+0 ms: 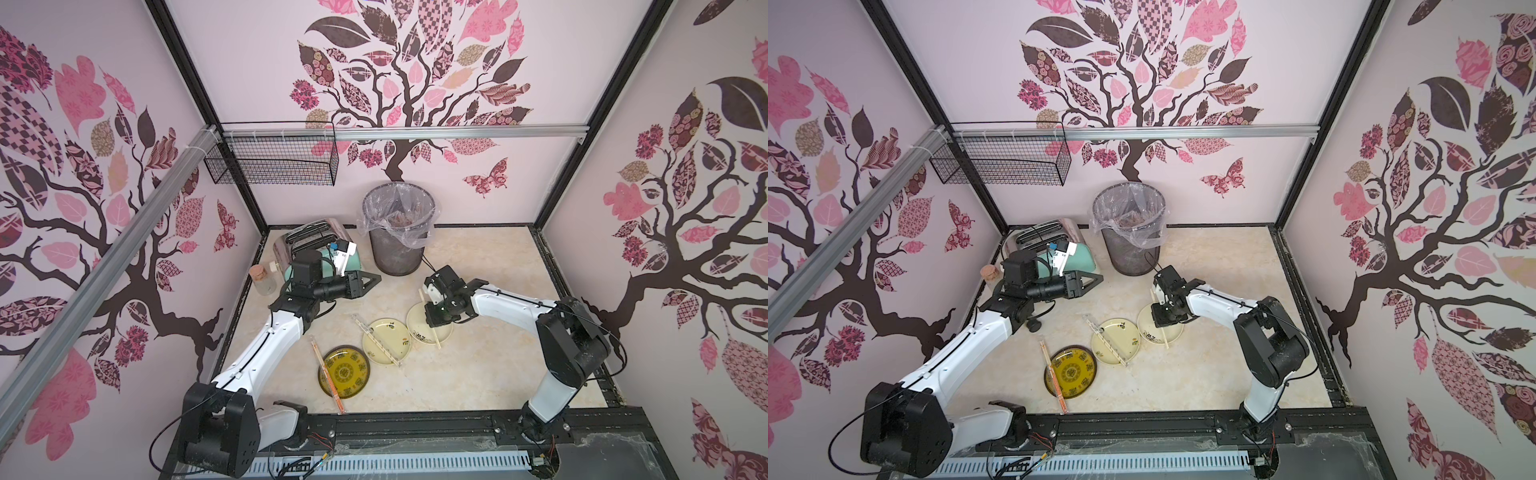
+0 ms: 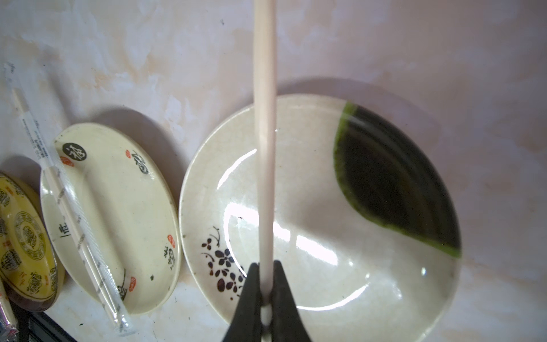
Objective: Remove the packaging of disposable chopsticks
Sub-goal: Place the disposable chopsticks on the plate.
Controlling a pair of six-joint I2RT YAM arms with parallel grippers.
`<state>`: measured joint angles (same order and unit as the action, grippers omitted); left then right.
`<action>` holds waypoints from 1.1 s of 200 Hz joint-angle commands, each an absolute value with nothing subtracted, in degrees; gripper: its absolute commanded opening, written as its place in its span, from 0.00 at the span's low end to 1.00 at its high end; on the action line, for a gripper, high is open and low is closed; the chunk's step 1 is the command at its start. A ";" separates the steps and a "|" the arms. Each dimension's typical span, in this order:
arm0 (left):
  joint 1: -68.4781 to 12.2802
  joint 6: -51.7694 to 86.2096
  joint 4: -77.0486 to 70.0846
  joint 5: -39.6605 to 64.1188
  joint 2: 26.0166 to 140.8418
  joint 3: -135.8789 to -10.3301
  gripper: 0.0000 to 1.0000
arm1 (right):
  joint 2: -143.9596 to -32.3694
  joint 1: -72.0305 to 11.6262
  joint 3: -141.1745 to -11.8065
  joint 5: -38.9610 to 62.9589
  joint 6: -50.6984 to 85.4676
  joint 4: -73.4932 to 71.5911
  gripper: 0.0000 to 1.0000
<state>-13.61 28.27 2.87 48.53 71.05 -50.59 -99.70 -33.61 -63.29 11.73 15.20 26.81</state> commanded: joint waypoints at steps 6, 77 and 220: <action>-13.74 27.60 2.99 48.90 71.37 -52.32 0.32 | -101.08 -33.67 -66.11 11.36 14.97 30.98 0.00; -13.78 27.69 3.08 49.04 71.45 -52.28 0.32 | -105.05 -33.68 -68.47 10.90 14.31 33.41 0.00; -13.72 27.69 3.08 48.99 71.10 -52.30 0.32 | -107.67 -33.77 -70.11 9.51 14.53 34.18 0.16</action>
<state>-13.61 28.27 2.90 48.56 71.07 -50.59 -106.67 -33.63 -68.45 10.68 14.94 32.58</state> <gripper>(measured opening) 0.325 0.149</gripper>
